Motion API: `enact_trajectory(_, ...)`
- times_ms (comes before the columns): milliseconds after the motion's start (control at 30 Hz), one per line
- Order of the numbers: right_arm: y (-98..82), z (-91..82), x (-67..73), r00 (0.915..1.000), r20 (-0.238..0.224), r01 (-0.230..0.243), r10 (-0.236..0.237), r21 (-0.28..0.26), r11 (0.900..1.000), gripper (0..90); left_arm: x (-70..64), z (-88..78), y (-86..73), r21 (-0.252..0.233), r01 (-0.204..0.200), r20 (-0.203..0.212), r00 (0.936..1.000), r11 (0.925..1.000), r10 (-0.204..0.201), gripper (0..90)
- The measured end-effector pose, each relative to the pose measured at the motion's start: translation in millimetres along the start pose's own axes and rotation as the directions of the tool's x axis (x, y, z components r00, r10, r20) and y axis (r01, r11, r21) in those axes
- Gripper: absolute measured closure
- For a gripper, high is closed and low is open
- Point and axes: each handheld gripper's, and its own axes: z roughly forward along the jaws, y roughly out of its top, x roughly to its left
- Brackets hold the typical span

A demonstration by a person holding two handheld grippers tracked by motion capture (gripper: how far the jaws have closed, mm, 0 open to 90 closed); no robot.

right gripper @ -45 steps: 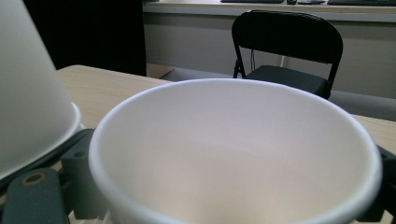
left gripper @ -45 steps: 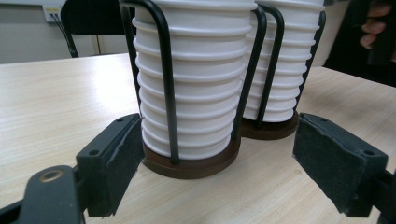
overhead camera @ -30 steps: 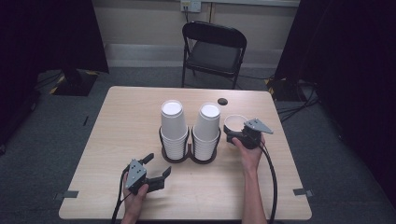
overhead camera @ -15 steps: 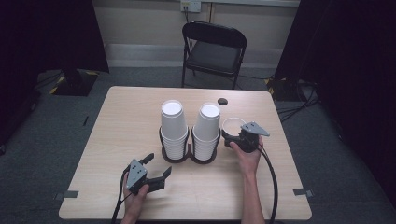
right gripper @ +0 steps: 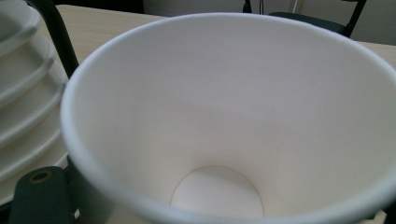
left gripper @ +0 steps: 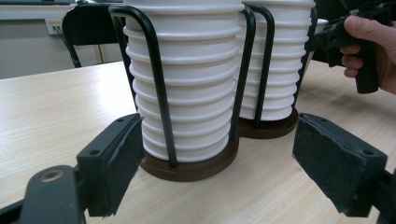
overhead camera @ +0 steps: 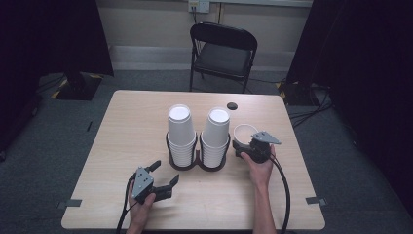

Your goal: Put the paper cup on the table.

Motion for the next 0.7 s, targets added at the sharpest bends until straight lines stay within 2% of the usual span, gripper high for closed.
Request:
enact_trajectory(100,-4.1,-0.6,-1.6,0.9997,-0.008,-0.024,0.024,-0.003,1.0,13.1,0.4,0.1,0.1,0.003,0.002,0.001,1.0,1.0,-0.002,16.4)
enact_trajectory(200,-11.1,-0.6,-3.7,0.9996,-0.008,-0.026,0.027,0.032,0.999,13.3,0.3,0.1,0.1,0.003,0.001,0.0,1.0,1.0,-0.001,16.3)
enact_trajectory(333,-17.5,-6.6,-5.1,0.9982,-0.017,-0.058,0.058,0.029,0.998,13.2,0.4,0.4,0.3,0.006,0.0,-0.001,1.0,1.0,0.0,16.4)
enact_trajectory(433,-20.9,-12.2,-4.8,0.9973,-0.024,-0.068,0.069,0.048,0.997,13.1,0.3,0.2,0.1,0.003,0.003,-0.002,1.0,1.0,-0.003,16.4)
enact_trajectory(633,-24.2,-28.0,0.1,0.9971,-0.017,-0.074,0.075,0.032,0.997,13.1,0.9,0.9,0.4,0.011,0.01,-0.007,0.9999,0.9999,-0.009,16.5)
enact_trajectory(700,-23.8,-34.4,2.6,0.9969,-0.012,-0.078,0.078,0.015,0.997,13.3,2.4,1.4,0.6,0.013,0.028,-0.003,0.9996,0.9995,-0.028,16.5)
